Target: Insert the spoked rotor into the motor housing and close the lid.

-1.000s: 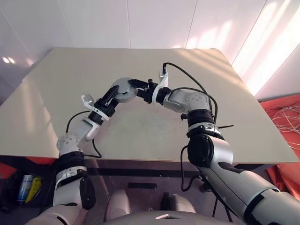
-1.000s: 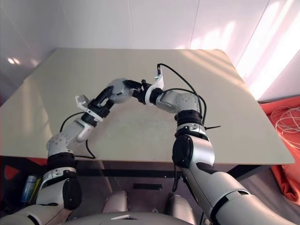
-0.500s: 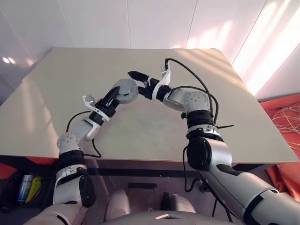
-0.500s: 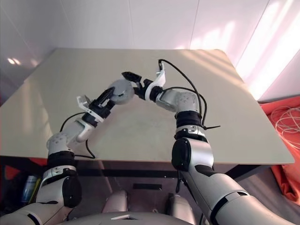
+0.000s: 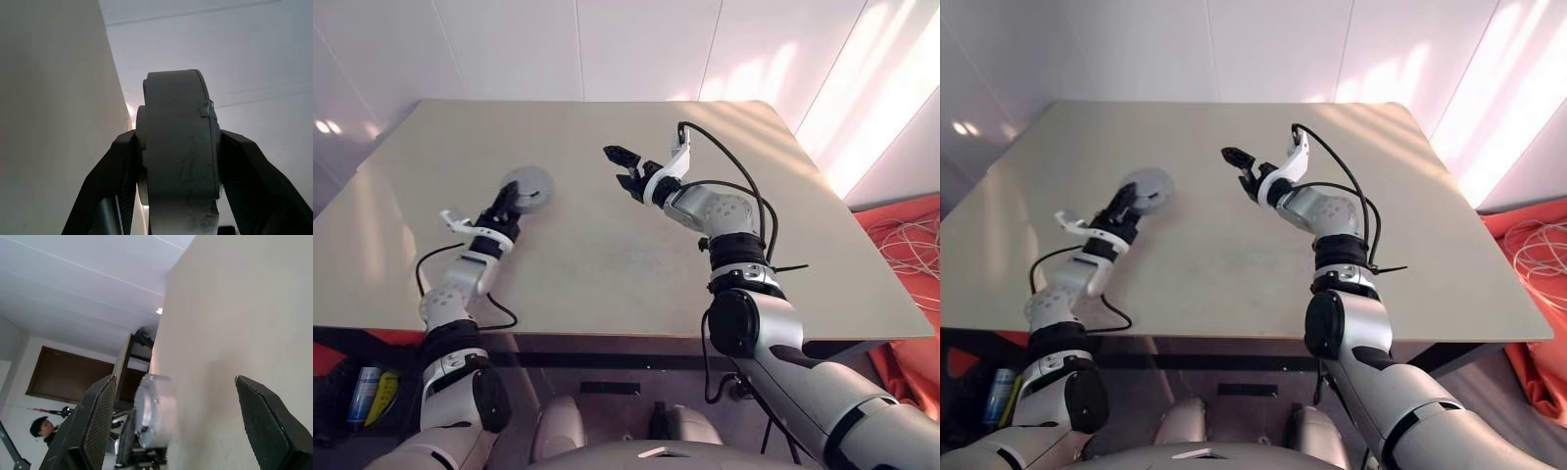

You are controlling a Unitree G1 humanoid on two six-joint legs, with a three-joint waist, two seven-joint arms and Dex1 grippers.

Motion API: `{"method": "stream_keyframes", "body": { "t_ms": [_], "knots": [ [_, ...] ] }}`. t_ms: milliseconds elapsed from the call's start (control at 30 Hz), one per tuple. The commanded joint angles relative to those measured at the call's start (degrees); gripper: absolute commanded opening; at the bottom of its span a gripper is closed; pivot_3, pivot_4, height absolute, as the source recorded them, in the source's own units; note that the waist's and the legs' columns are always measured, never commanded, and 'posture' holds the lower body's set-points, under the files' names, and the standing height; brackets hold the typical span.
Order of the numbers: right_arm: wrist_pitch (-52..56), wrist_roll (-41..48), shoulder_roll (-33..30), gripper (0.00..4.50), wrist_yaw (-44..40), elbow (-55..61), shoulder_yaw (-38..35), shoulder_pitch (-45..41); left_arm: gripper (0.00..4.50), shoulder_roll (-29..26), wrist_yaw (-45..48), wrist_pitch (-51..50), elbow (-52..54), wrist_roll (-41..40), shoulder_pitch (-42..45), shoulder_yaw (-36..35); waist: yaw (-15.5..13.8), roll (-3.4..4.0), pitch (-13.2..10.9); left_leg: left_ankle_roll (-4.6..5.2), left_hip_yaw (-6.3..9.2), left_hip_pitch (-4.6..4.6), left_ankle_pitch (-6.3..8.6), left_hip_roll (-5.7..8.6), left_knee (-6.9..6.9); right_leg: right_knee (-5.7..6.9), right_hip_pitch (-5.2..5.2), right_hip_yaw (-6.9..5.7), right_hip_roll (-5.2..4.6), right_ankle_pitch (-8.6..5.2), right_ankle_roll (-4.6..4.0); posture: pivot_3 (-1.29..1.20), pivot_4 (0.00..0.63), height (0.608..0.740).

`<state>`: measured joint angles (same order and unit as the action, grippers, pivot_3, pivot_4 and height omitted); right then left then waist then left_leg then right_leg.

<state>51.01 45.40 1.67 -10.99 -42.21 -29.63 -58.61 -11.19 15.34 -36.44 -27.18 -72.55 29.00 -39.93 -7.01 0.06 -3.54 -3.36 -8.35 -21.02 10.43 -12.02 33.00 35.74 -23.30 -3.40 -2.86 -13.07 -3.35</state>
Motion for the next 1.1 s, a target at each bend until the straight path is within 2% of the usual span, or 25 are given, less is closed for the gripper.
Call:
{"method": "stream_keyframes", "body": {
  "t_ms": [33, 300, 633, 700, 867, 900, 1100],
  "knots": [
    [5.47, 3.36, -1.58, 4.37, -1.39, 2.38, -0.75, 0.45, 2.12, -2.91, -0.38, 5.12, 0.77, 1.17, 0.60, -3.61, -0.06, -0.01, 0.00, 0.00, 0.00, 0.00, 0.00, 0.00, 0.00, 0.00, 0.01, 0.00, 0.00, 0.00, 0.00, 0.00, 0.000, 0.740],
    [5.66, 2.96, -2.81, 4.37, -0.65, 2.75, -0.92, 0.81, 2.12, -3.82, -6.60, 15.15, -7.99, 8.13, 1.72, -6.64, -0.36, -0.07, 0.00, 0.00, 0.03, 0.08, 0.00, 0.05, 0.06, -0.02, 0.13, 0.00, -0.06, 0.07, 0.12, 0.00, 0.000, 0.740],
    [5.51, 2.49, -2.58, 4.37, -0.37, 2.79, -0.36, 1.14, 2.12, -4.16, -5.99, 17.75, -10.53, 10.66, 2.53, -6.84, -0.34, -0.12, 0.01, -0.02, 0.03, 0.19, -0.02, 0.08, 0.08, 0.03, 0.19, 0.00, -0.13, 0.12, 0.11, 0.00, 0.000, 0.740],
    [5.31, 2.23, -2.63, 4.42, -0.27, 2.46, -0.25, 1.06, 2.86, -4.20, -4.93, 17.93, -9.87, 10.72, 2.30, -6.92, -0.34, -0.12, 0.01, -0.03, 0.03, 0.19, -0.02, 0.08, 0.09, 0.03, 0.19, 0.00, -0.13, 0.14, 0.09, 0.00, 0.000, 0.740],
    [5.24, 1.84, -2.62, 4.42, -0.35, 1.84, -0.03, 0.91, 4.34, -4.22, -5.87, 19.85, -10.21, 10.23, 2.48, -8.95, -0.35, -0.11, 0.01, -0.05, 0.02, 0.25, -0.03, 0.08, 0.09, 0.05, 0.21, 0.00, -0.13, 0.14, 0.07, 0.00, 0.000, 0.740],
    [5.30, 1.75, -2.62, 4.42, -0.41, 1.70, 0.08, 0.90, 4.45, -4.36, -5.12, 19.35, -10.32, 8.80, 2.53, -10.03, -0.23, -0.11, 0.01, -0.06, 0.01, 0.28, -0.04, 0.07, 0.09, 0.06, 0.24, 0.00, -0.13, 0.14, 0.07, 0.00, 0.000, 0.740],
    [5.74, 1.11, -2.74, 4.42, -0.95, 0.82, 0.68, 0.76, 4.45, -5.06, -0.02, 15.09, -8.57, 4.01, 1.28, -12.82, -0.24, -0.12, 0.01, -0.07, -0.01, 0.36, -0.04, 0.05, 0.09, 0.05, 0.26, 0.00, -0.12, 0.18, 0.00, 0.00, 0.000, 0.740]
  ]
}}
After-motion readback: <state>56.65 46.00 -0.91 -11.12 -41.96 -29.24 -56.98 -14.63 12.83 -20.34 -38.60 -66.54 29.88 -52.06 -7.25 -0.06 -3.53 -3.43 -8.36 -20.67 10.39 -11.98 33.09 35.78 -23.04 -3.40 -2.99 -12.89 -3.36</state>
